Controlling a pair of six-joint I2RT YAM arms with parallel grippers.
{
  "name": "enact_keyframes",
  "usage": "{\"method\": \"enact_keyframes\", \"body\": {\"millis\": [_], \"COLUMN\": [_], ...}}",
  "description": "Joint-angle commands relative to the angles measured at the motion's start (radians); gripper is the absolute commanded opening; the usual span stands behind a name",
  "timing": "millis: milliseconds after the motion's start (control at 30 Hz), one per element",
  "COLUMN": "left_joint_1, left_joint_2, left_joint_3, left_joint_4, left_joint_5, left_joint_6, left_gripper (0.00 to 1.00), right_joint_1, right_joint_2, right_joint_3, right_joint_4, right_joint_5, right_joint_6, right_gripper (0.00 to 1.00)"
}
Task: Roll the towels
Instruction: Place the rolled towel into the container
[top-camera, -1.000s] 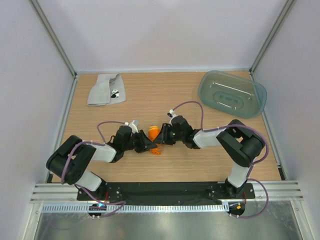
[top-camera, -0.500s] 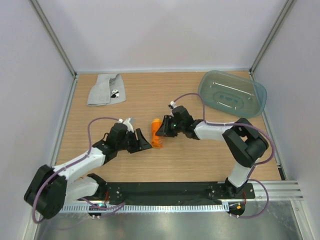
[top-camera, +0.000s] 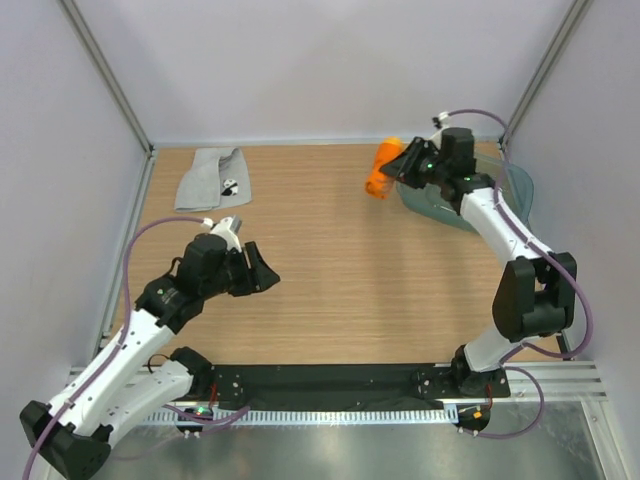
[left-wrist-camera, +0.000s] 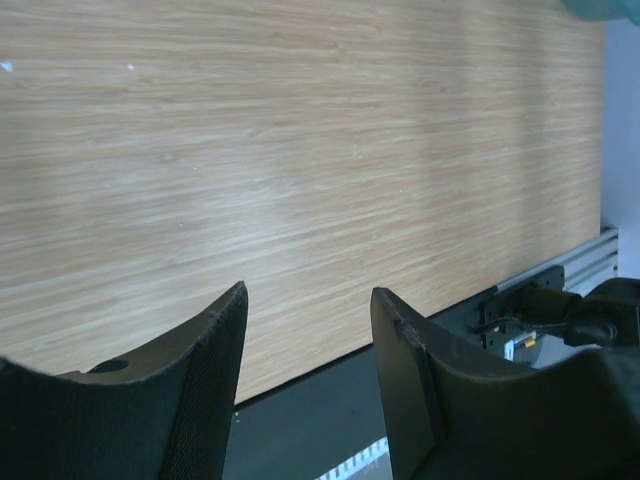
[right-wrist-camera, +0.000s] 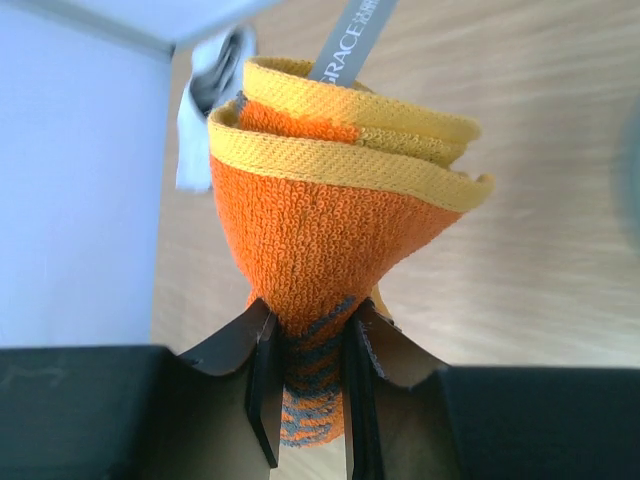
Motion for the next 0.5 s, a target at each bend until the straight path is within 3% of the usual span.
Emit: {"method": "enact_keyframes", "body": {"millis": [0,133,267,467], "left_joint_1": [-0.004,-0.004,-0.004,-0.004], "left_joint_2": [-0.037,-0.071,-0.094,-0.098], "left_joint_3": [0.111,0.167,0.149,0.129], "left_joint_4": [-0.199,-0.261,-0.224,-0.198], "left_joint_5": [-0.092,-0.181,-0.166,-0.157], "left_joint_6": [0.06,0.13,0.139,0.14], "left_gripper": [0.54,0.55,0.56,0.55], "right_joint_1": [-0.165,-0.302,-0.387,-0.441], "right_joint_2": [0.05,0.138,0.246,0.436], "right_joint_3": [0.086,0.144,0.187,0.216], "right_joint_4": [-0.069,-0.019,0.02,0.308], "right_joint_5": [-0.124,-0.241,-0.274,-0.432], "right_joint_6": [-0.035,-0.013,0.008,0.137], "right_gripper": [0.08,0.08,0.06,0.06]}}
